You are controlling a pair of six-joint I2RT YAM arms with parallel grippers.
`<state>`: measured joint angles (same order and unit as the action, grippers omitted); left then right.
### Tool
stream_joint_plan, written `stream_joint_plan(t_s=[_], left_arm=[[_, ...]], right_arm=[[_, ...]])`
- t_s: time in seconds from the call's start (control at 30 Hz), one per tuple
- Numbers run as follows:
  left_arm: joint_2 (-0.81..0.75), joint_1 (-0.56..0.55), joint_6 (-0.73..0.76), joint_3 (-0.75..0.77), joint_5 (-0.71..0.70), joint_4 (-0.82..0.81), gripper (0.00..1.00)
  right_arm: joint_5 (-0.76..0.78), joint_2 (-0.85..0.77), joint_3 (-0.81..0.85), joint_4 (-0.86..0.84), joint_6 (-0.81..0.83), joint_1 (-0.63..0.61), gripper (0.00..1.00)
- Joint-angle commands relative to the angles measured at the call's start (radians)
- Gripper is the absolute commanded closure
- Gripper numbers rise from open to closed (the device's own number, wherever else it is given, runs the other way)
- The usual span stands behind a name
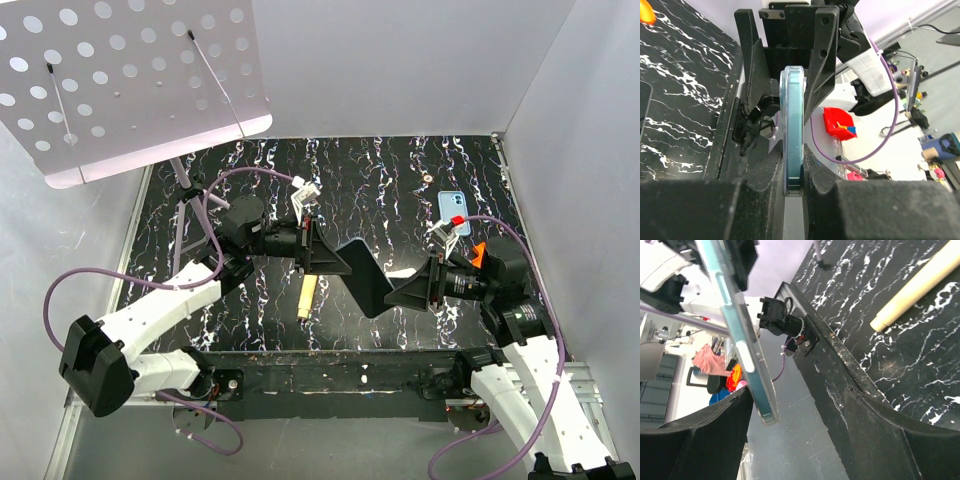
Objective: Take the phone out of the phone case
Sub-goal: Remove the phone case from the phone.
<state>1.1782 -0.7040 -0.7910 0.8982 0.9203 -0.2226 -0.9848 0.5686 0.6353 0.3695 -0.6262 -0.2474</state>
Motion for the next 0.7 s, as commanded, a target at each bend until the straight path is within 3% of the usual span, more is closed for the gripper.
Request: stream_joint_plan(t_s=[0.0,0.37,0.67], left_arm=[[0.02,0.001,-0.044,0.048,0.117,-0.061,1.0],[0.115,0.0,0.117,0.163,0.265,0.199,1.0],[0.158,-0.002,0.314,0.235,0.325,0.471,1.0]], right_arm=[[-0.081,-0.018,-0.003,-0.09,-0.021,-0.013,0.23],[-0.118,0.132,0.079,-0.132,0.014,-0.098,0.3],[-0.094,0.427,0.335,0.195,0.331,-0.282,0.44]])
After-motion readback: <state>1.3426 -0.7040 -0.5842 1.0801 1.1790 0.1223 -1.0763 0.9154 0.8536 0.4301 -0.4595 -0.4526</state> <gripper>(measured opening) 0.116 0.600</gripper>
